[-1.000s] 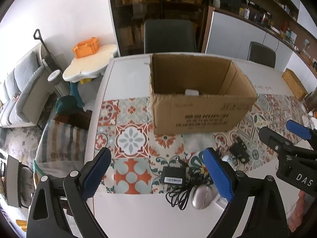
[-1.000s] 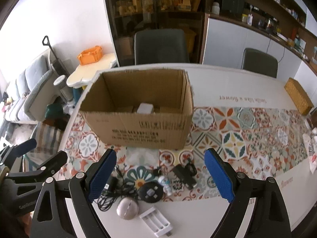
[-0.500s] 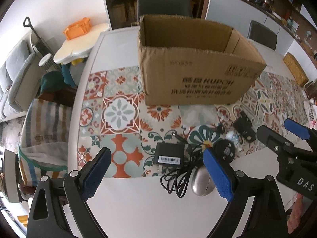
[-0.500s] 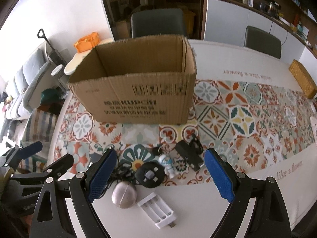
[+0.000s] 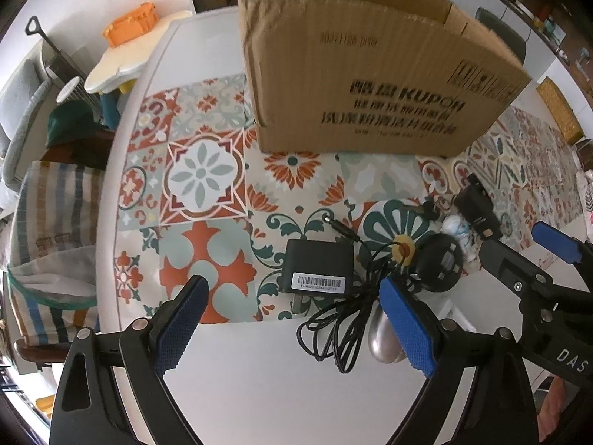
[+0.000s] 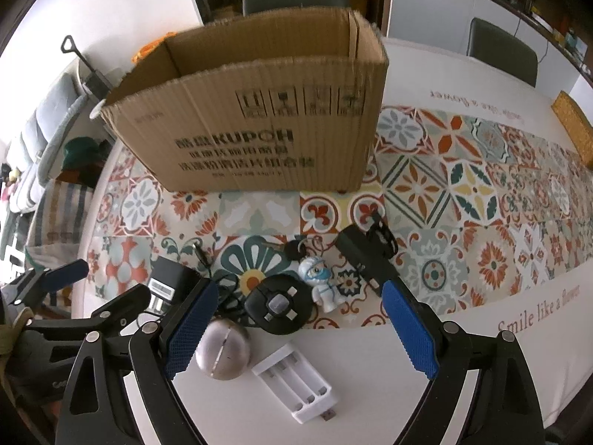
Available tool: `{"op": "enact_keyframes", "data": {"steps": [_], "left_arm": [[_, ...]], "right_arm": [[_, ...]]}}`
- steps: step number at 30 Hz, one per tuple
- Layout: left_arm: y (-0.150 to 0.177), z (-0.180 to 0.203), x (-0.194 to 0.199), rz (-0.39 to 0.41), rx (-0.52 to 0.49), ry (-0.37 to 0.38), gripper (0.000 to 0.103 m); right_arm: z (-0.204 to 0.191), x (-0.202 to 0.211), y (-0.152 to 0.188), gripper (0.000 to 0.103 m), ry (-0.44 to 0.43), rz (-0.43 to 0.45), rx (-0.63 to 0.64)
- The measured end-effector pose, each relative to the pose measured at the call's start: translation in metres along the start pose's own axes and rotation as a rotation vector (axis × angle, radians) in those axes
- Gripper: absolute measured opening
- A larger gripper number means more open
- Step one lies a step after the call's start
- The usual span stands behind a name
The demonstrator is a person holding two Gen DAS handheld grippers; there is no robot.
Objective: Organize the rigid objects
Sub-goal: 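Move both grippers back down toward the remaining items on the table, then close the left gripper on the black charger with cable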
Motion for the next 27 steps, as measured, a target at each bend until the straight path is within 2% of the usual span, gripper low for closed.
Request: {"op": "enact_keyframes", "data": {"steps": [8, 14, 22, 25, 27], "left_arm": [[-0.003, 0.0, -0.026, -0.048, -0.011, 0.018, 0.093], [-0.006, -0.001, -0.046, -0.082, -0.011, 0.034, 0.085], [-0.009, -0.005, -0.066, -0.11, 0.009, 0.09, 0.078], [-0.011, -0.005, -0.07, -0.11, 0.009, 0.093, 0.074], [-0.015, 0.0, -0.072, -0.107, -0.002, 0.091, 0.067]], "right_arm": [[0.002, -0.023, 0.005, 0.09, 0.023, -0.054, -0.008], [0.004, -0.036, 0.006, 0.09, 0.036, -0.089, -0.018], [0.003, -0.048, 0.007, 0.09, 0.046, -0.115, -0.017], [0.003, -0.05, 0.007, 0.09, 0.05, -0.118, -0.018], [0.003, -0.051, 0.007, 0.09, 0.051, -0.122, -0.021]]}}
Point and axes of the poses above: each gripper's, at about its wrist camera, not at the fingertips, and x roughly against the way its jaws point, z to its right, y to its underside, the point moved 4 cm from there along -x, roughly the way its jaws point, and after that the axes turned 14 degrees about -x, right-handed, at the moved point
